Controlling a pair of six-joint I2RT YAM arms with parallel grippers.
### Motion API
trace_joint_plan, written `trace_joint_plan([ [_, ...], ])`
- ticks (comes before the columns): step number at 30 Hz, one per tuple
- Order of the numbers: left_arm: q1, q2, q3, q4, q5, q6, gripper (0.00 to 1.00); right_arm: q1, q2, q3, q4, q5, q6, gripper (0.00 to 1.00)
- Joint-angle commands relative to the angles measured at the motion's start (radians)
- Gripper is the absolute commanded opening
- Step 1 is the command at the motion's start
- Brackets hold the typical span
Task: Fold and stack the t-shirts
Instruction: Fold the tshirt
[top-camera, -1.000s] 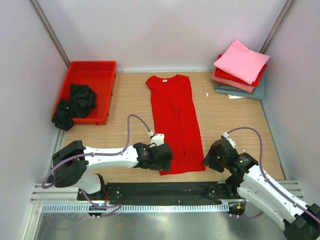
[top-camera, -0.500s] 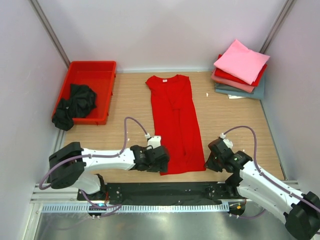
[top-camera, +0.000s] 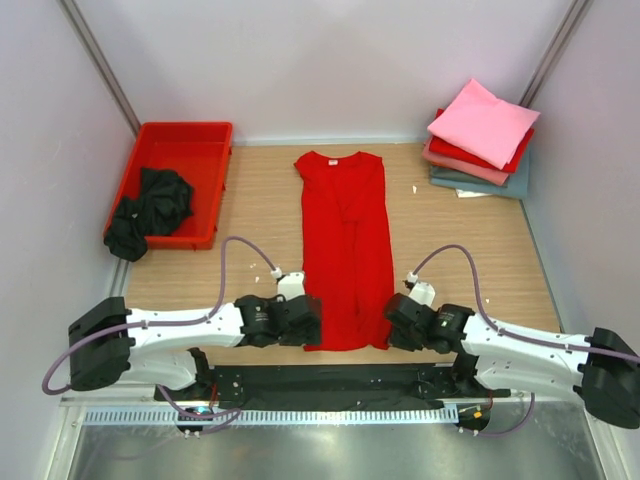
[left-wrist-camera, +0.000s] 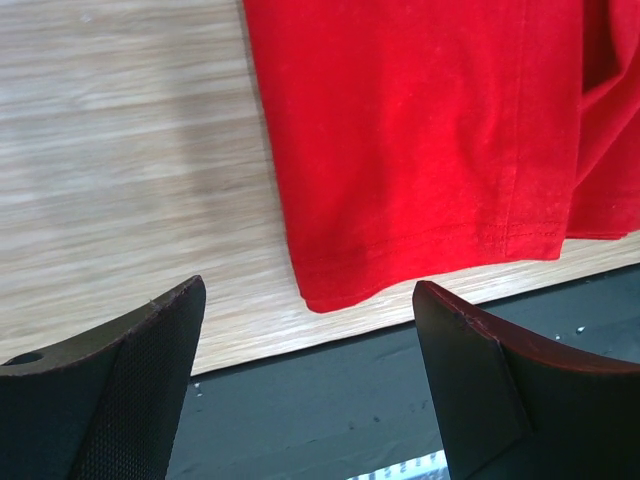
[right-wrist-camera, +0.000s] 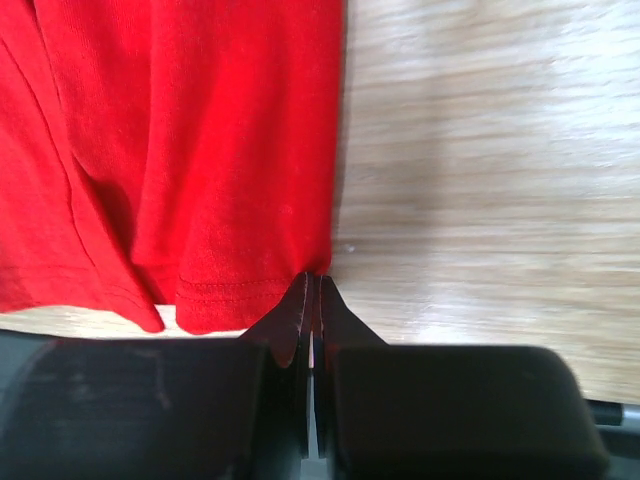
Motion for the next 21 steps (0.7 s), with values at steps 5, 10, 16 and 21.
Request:
trace_joint_plan([
  [5, -0.004, -0.110, -0.097, -0.032, -0.034, -0.078, 0.84, 0.168, 0.067, 0.068, -0.008, 0.130, 0.152, 0.02],
  [10, -0.006, -0.088, -0.128, 0.002, -0.017, -0.098, 0.81, 0.175, 0.026, 0.067, -0.102, 0.190, 0.167, 0.01],
  [16, -0.004, -0.036, -0.134, 0.065, -0.028, -0.108, 0.73, 0.175, -0.006, 0.058, -0.146, 0.225, 0.172, 0.02],
  [21, -0.006, -0.022, -0.134, 0.074, -0.033, -0.116, 0.69, 0.175, -0.017, 0.039, -0.133, 0.224, 0.172, 0.01],
])
